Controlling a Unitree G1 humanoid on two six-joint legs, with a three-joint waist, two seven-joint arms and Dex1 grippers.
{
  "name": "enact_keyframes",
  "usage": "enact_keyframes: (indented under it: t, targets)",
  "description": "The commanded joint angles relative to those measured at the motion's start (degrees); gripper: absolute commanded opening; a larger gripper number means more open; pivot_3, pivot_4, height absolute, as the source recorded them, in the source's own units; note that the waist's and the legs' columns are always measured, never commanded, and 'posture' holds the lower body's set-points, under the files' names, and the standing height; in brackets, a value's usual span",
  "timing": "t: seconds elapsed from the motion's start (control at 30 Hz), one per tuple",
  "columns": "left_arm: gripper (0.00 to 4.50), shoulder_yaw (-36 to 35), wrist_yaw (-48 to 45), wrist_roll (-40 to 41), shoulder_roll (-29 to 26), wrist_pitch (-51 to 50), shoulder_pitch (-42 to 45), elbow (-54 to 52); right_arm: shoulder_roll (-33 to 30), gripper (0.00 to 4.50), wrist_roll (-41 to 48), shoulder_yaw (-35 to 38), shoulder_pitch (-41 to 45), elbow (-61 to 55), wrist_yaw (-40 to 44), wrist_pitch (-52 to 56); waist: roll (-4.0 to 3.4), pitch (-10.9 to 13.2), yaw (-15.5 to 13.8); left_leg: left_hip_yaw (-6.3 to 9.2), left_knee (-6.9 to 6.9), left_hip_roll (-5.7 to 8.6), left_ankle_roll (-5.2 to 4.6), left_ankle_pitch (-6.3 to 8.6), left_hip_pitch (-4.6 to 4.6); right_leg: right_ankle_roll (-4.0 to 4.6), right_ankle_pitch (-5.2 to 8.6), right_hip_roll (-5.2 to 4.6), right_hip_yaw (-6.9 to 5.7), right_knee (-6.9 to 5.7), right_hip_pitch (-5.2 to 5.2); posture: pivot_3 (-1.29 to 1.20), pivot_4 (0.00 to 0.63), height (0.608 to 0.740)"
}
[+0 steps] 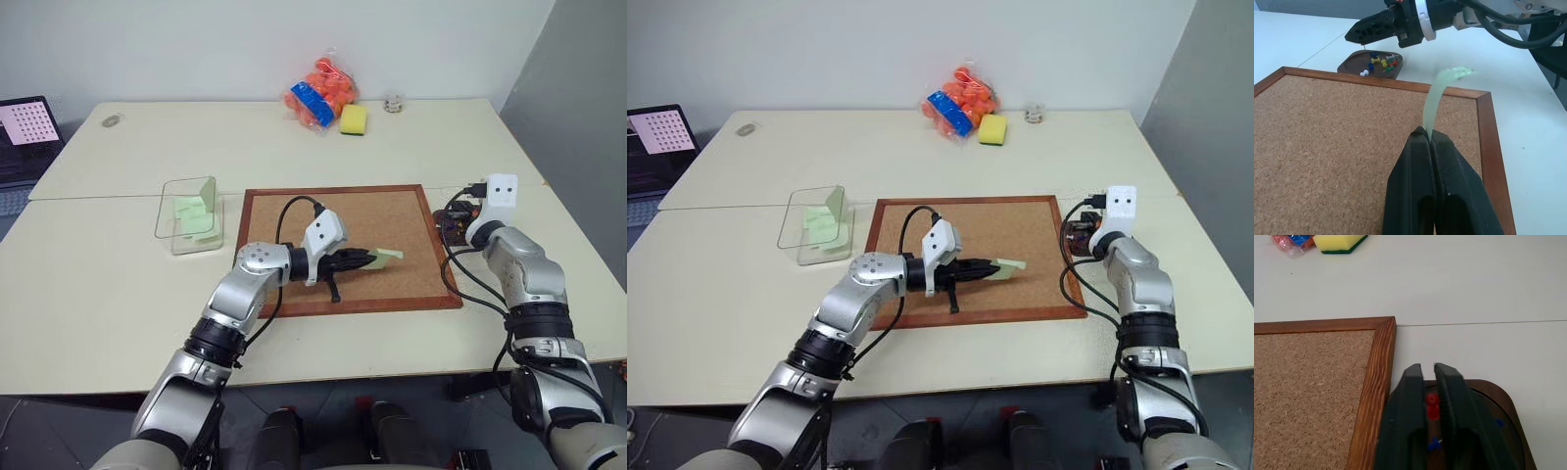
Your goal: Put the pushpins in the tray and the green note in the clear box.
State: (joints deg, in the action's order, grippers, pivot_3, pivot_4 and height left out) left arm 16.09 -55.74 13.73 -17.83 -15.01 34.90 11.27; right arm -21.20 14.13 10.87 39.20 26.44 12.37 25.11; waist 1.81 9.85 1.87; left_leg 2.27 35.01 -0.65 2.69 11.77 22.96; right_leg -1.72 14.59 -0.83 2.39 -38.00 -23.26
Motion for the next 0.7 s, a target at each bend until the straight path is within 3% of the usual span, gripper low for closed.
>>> enact_keyframes:
  t: [0.03,0.3,0.5,0.7]
  targets:
    - [0.00,-1.03,-0.03,-0.40,0.19,1.40,0.83,-0.88,-1.01,1.61,-0.84,1.76,1.71,1.54,-0.75,-3.34,0.00,0.00,0.01,0.00,0.00,0.00,0.00,0.00,0.00,0.00,0.00,0.00,0.00,0.00,0.00,0.00,0.150,0.740]
    - [0.00,-1.26,-0.17,-0.12,-0.02,0.87,0.04,-1.58,-0.96,3.42,-1.19,2.49,1.87,2.96,-1.21,-4.63,0.00,0.00,0.05,0.00,0.00,-0.01,0.00,0.00,-0.01,0.00,0.00,0.02,0.00,-0.01,0.00,0.00,0.150,0.740]
    - [0.00,-1.53,-0.27,0.00,0.14,0.74,0.81,-0.78,-0.06,4.46,0.34,3.04,1.14,1.10,-0.44,-2.82,0.00,0.00,0.05,0.00,0.00,-0.01,0.00,0.00,-0.01,0.00,0.00,0.02,0.00,-0.01,0.00,0.00,0.150,0.740]
    - [0.00,-1.52,-0.41,0.05,0.43,0.56,0.92,-0.86,2.27,4.46,4.38,4.30,0.28,-2.79,0.96,0.09,-0.01,0.00,0.09,0.01,0.00,-0.03,0.00,0.00,-0.01,0.01,0.00,0.03,0.00,-0.01,0.00,0.00,0.150,0.740]
